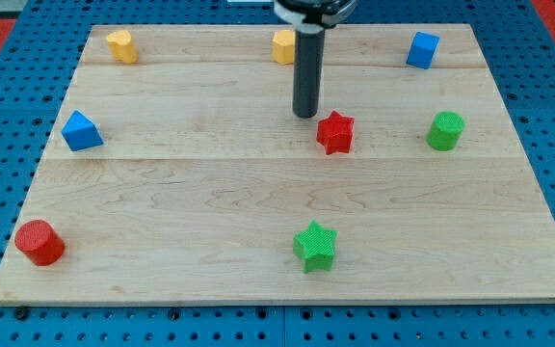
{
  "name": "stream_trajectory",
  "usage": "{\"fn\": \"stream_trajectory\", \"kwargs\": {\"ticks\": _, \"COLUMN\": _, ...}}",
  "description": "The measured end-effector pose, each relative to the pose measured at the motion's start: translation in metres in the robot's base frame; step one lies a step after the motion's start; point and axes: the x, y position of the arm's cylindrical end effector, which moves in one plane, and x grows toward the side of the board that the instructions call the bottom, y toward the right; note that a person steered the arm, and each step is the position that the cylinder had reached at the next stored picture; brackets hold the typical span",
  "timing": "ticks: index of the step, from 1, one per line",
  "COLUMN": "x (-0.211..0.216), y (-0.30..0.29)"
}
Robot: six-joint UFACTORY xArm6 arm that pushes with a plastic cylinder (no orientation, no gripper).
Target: Move red star towards bottom right
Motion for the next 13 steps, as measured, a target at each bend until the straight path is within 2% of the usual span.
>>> {"fn": "stream_trajectory", "kwargs": {"ticks": 1, "x": 0.045, "y": 0.028}}
{"fn": "stream_trajectory", "kwargs": {"ticks": 2, "x": 0.071, "y": 0.072}}
{"fn": "stream_trajectory", "kwargs": {"ticks": 3, "x": 0.062, "y": 0.04}}
{"fn": "stream_trajectory", "kwargs": {"ticks": 4, "x": 0.02, "y": 0.008}}
{"fn": "stream_trajectory", "kwargs": {"ticks": 5, "x": 0.001, "y": 0.043}}
{"fn": "stream_trajectory", "kwargs": {"ticks": 7, "x": 0.076, "y": 0.128}}
{"fn": "stream_trajectory", "kwargs": {"ticks": 8, "x": 0.098, "y": 0.129}}
{"fn": "stream_trajectory", "kwargs": {"ticks": 9, "x": 0.076, "y": 0.121}}
{"fn": "stream_trajectory", "kwargs": {"ticks": 10, "x": 0.074, "y": 0.119}}
{"fn": "stream_trajectory", "kwargs": {"ticks": 12, "x": 0.14, "y": 0.159}}
{"fn": "stream_trajectory", "kwargs": {"ticks": 13, "x": 0.122, "y": 0.147}}
